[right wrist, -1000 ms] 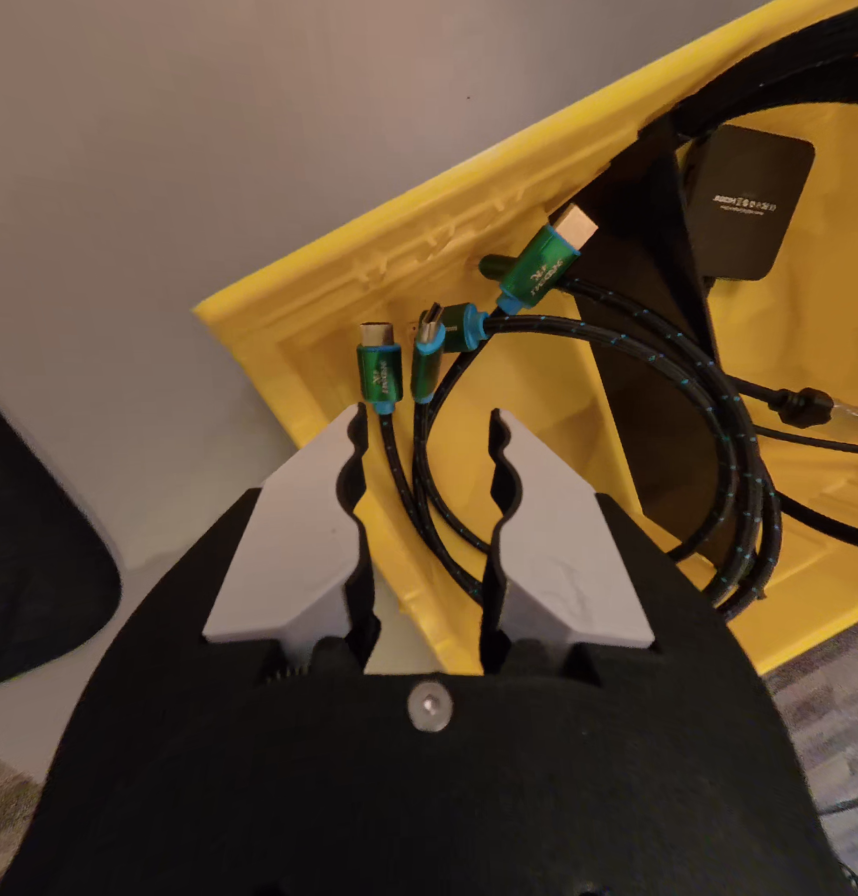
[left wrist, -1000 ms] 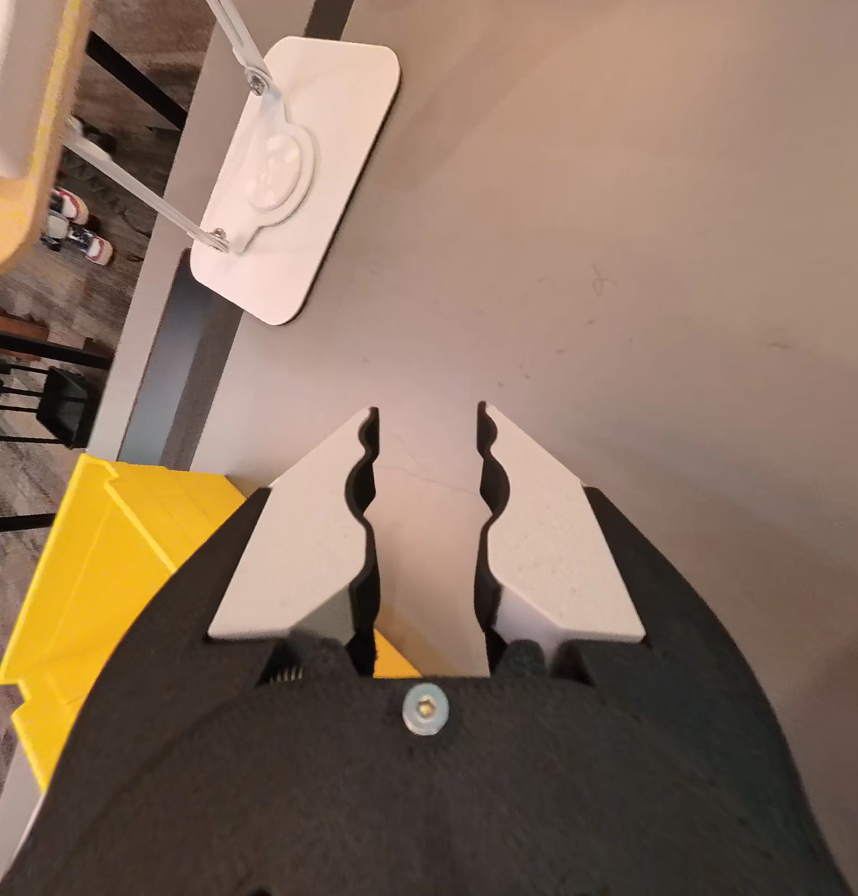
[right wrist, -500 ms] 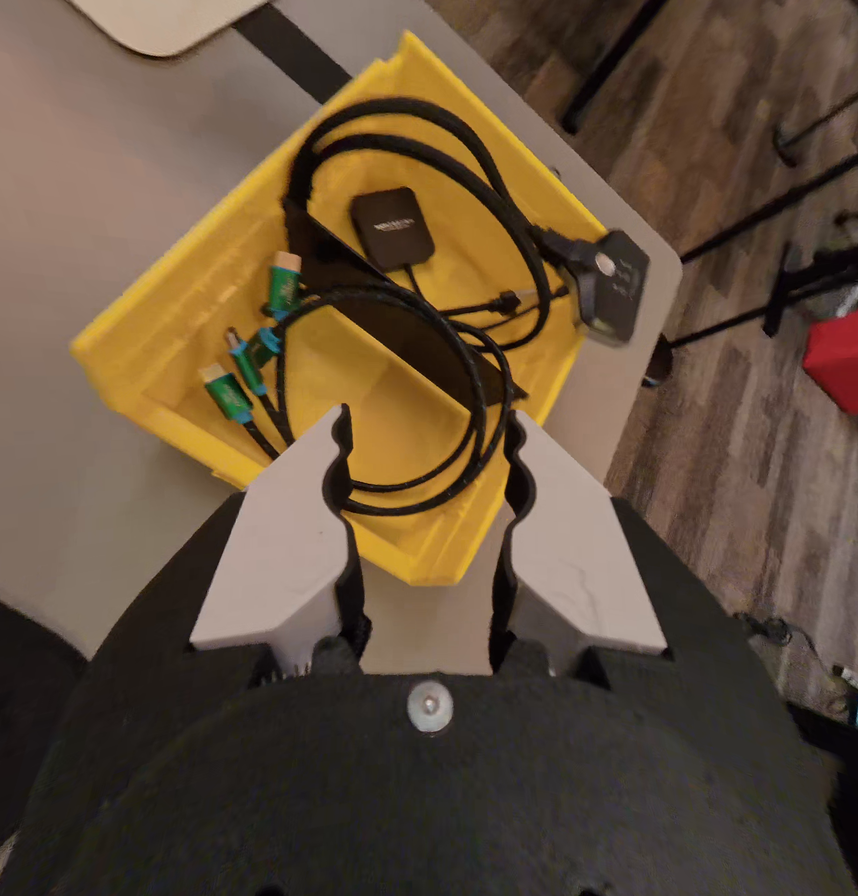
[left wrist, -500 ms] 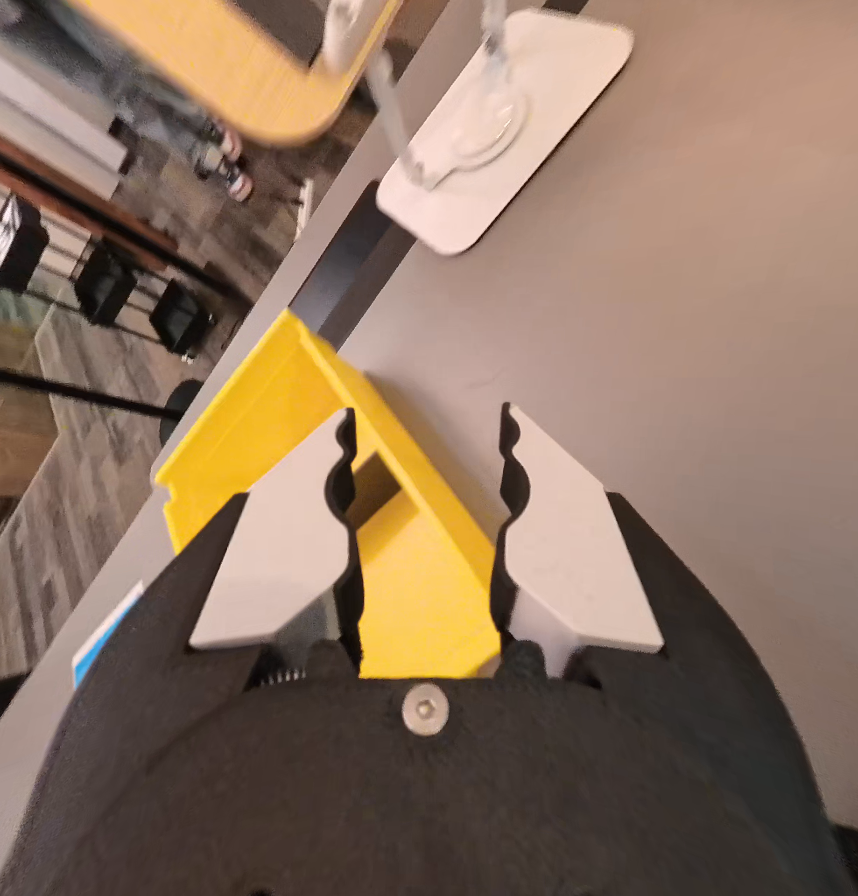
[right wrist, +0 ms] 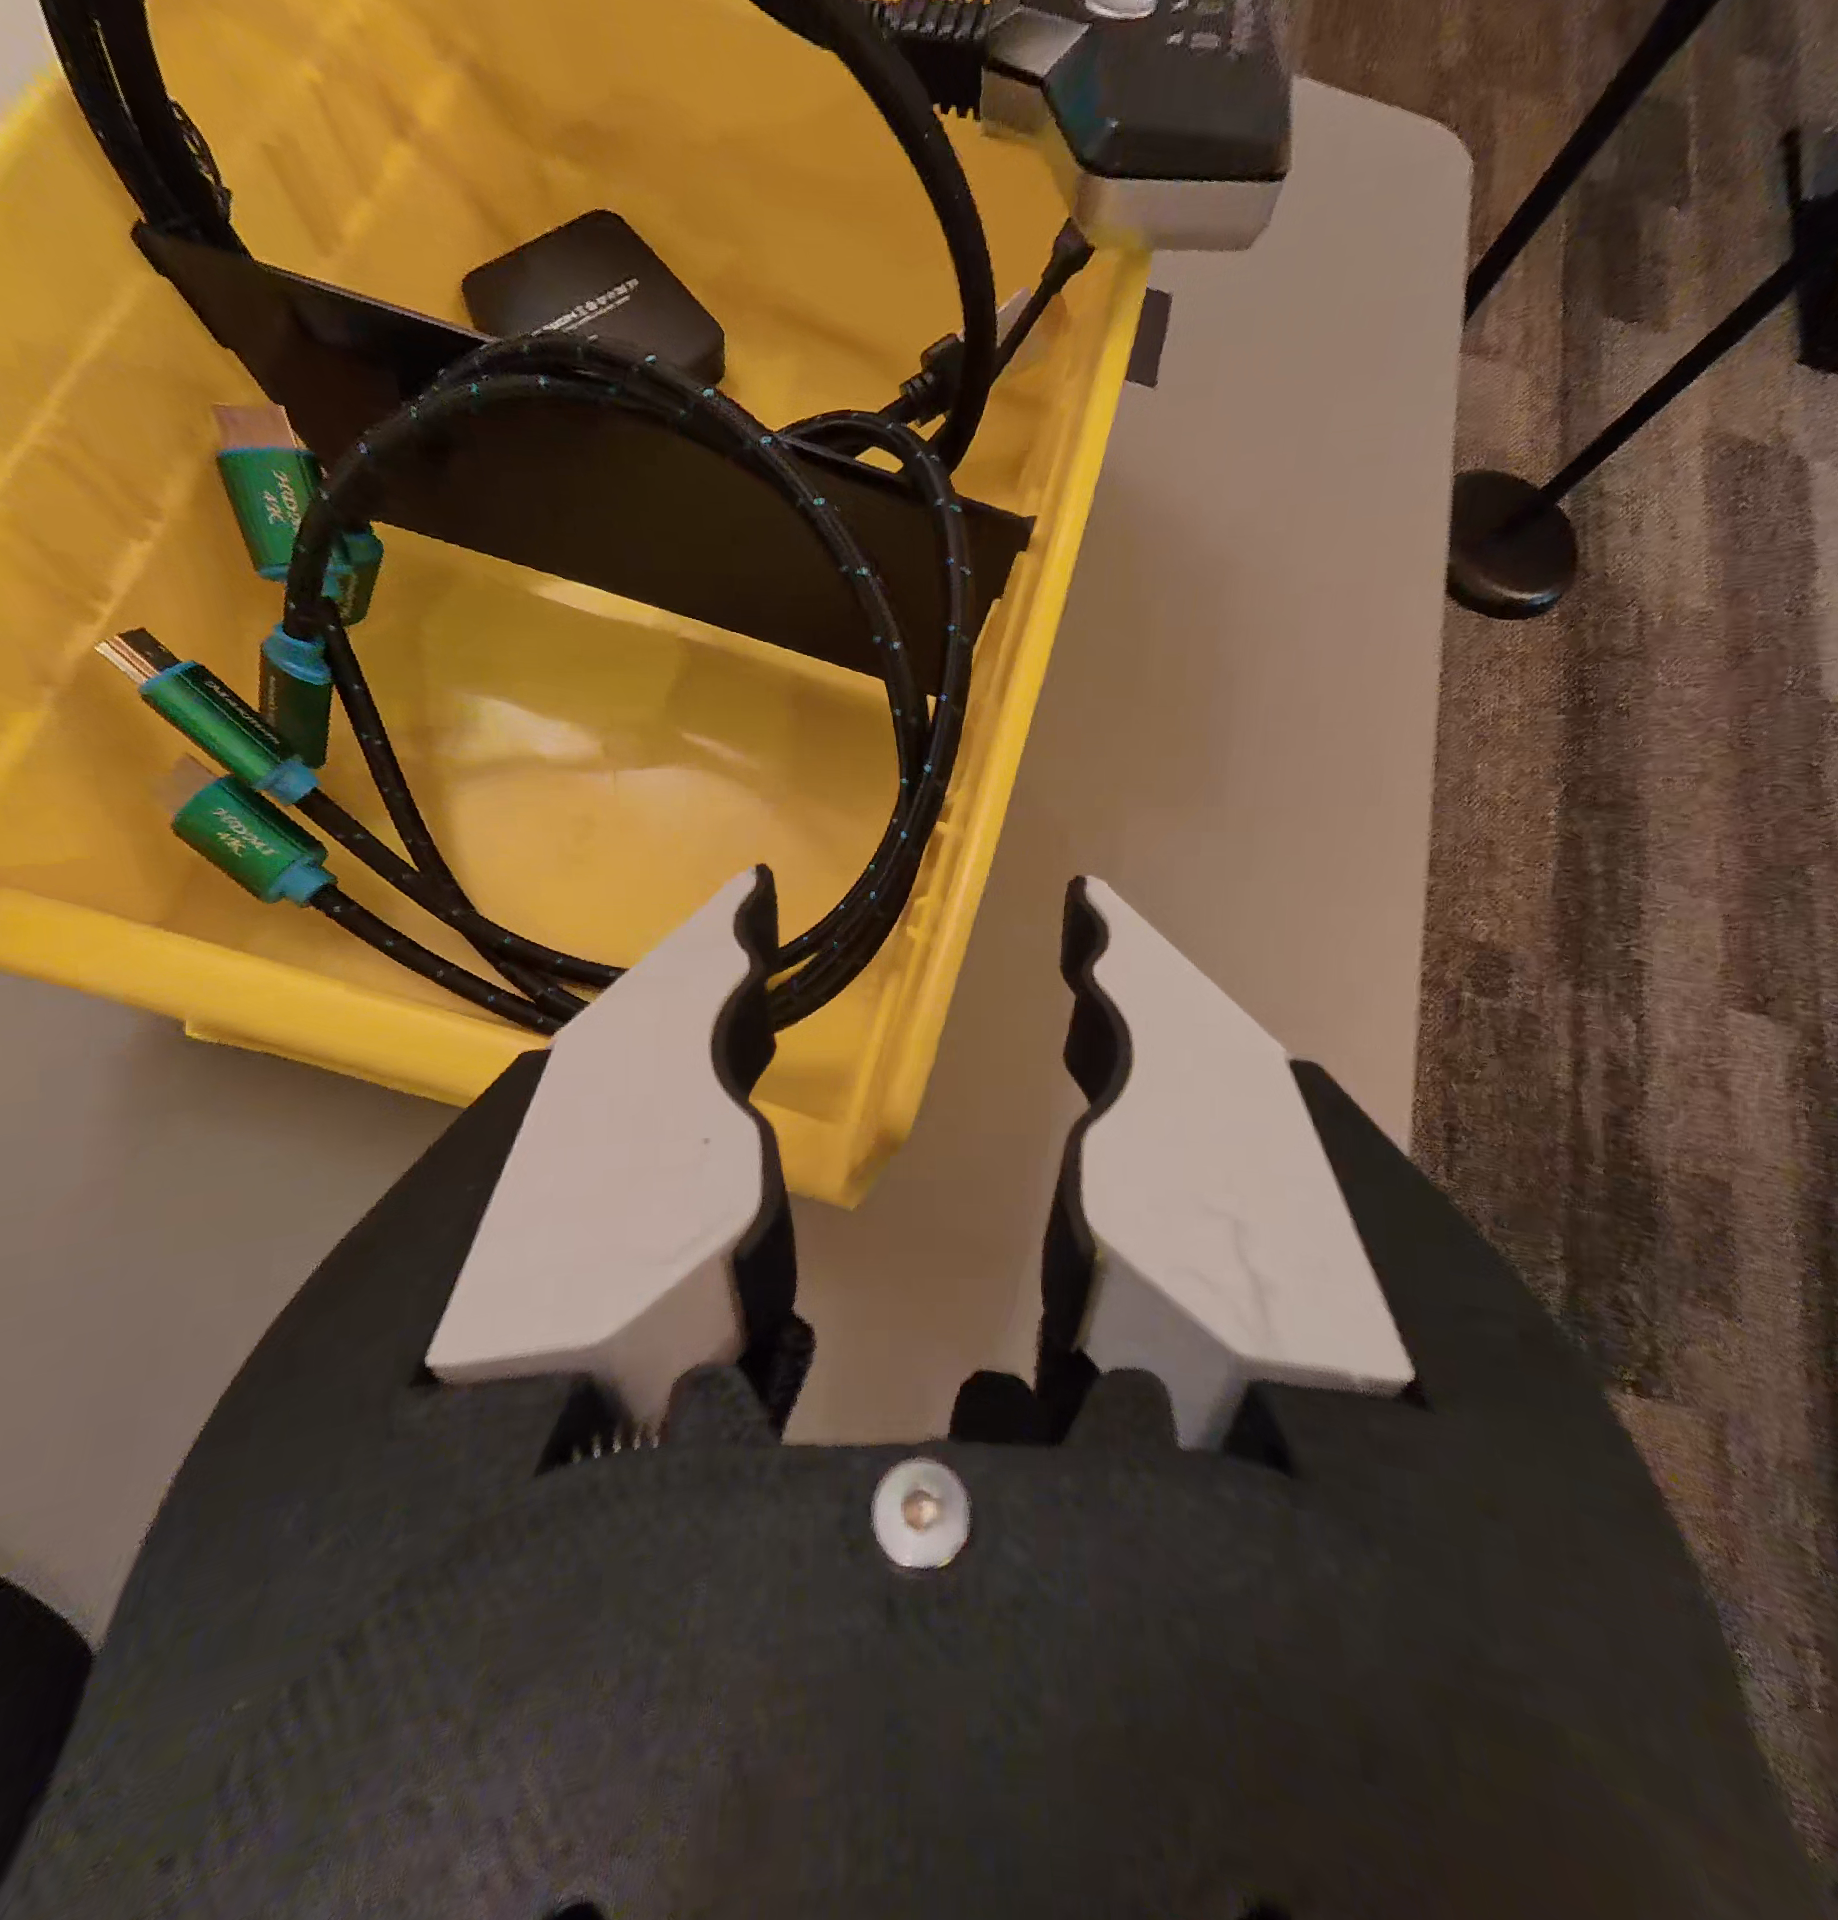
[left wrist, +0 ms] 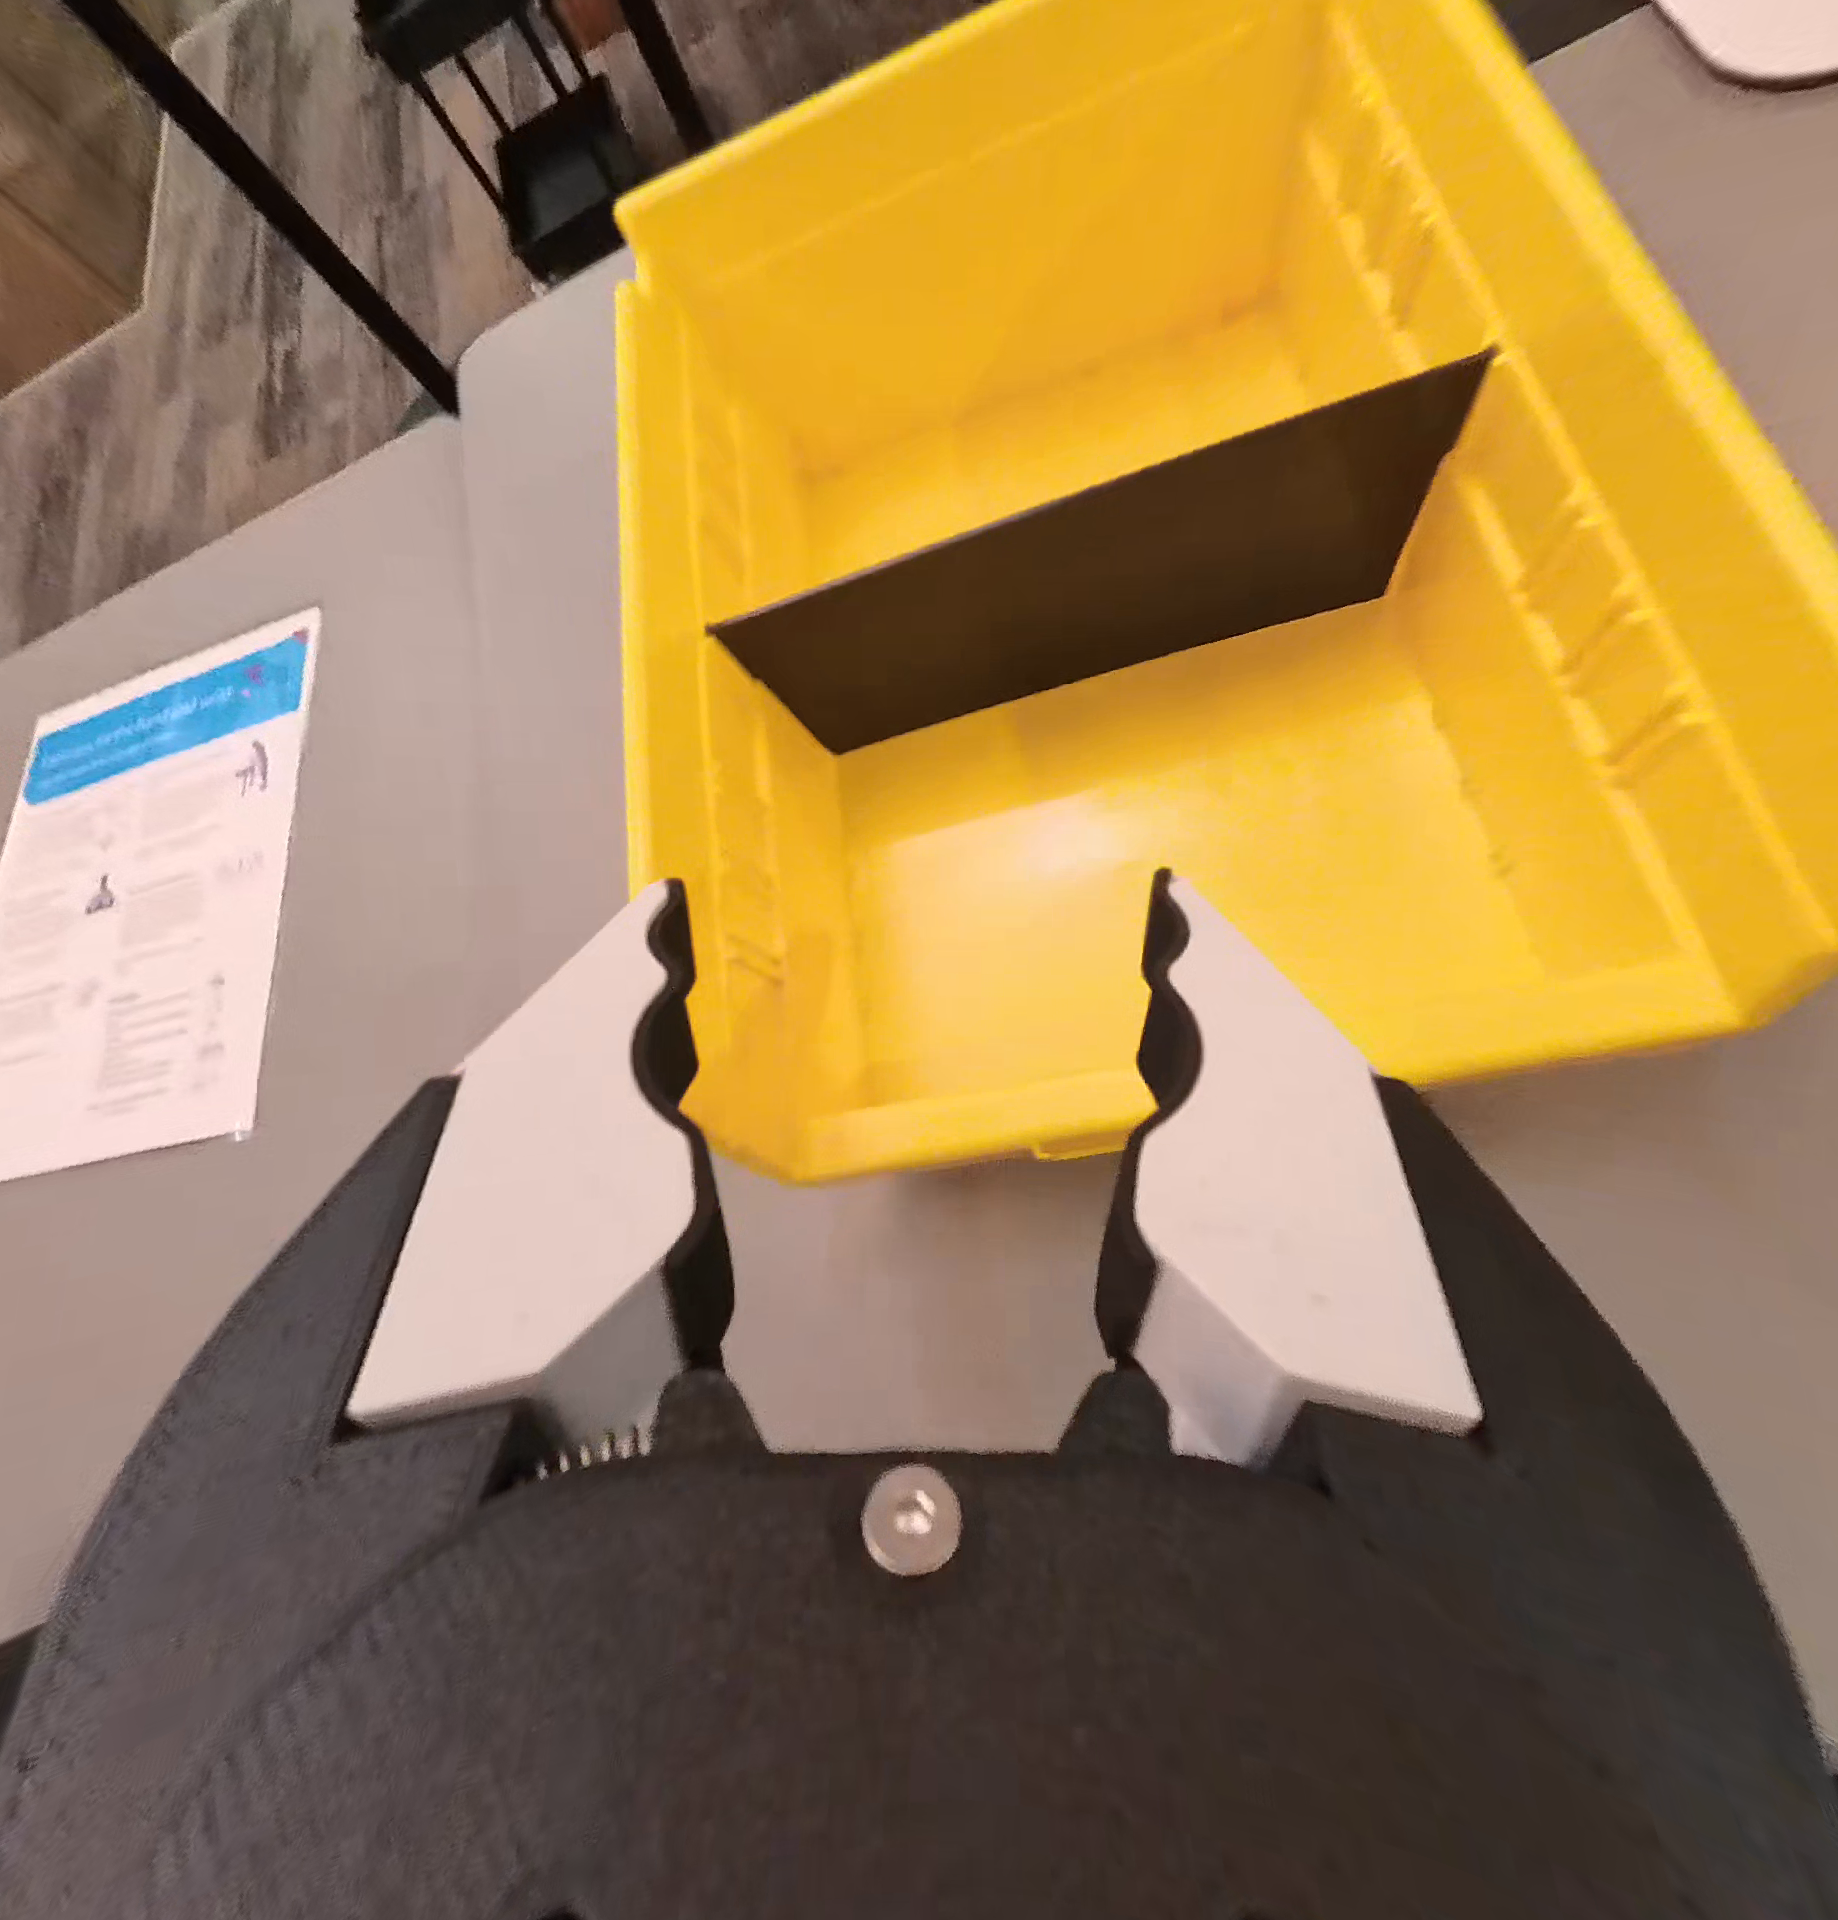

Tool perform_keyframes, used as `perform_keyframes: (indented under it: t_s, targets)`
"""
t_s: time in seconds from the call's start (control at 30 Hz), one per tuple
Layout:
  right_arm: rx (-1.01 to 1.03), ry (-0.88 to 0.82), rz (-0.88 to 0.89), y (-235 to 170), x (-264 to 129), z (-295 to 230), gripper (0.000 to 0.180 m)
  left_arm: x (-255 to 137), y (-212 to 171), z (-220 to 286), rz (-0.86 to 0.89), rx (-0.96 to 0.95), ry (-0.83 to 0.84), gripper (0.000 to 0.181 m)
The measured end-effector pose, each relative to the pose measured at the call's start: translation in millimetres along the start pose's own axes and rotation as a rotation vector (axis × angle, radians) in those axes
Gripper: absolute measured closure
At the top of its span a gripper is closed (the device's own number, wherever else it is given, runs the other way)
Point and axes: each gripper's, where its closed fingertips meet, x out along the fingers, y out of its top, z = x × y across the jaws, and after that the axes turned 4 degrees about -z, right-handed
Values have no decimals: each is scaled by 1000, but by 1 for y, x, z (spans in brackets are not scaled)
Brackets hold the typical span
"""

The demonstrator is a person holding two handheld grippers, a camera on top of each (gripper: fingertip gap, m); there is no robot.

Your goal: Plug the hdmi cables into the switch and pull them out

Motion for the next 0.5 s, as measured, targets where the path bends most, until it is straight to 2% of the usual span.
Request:
perform_keyframes:
  t_s: [0.17, 0.23, 0.37, 0.5]
  targets:
    - [3, 42, -25, -3, 15, -10, 135, 16, -17, -12, -29, -39, -6, 98]
    - [7, 52, -27, -4, 19, -12, 141, 19, -23, -18, -45, -45, 18, 94]
    - [42, 66, 0, -3, 20, -9, 148, 0, -13, -43, 31, -58, 104, 102]
    - [25, 58, -21, -9, 24, -9, 152, -2, -18, -79, 25, -109, 153, 97]
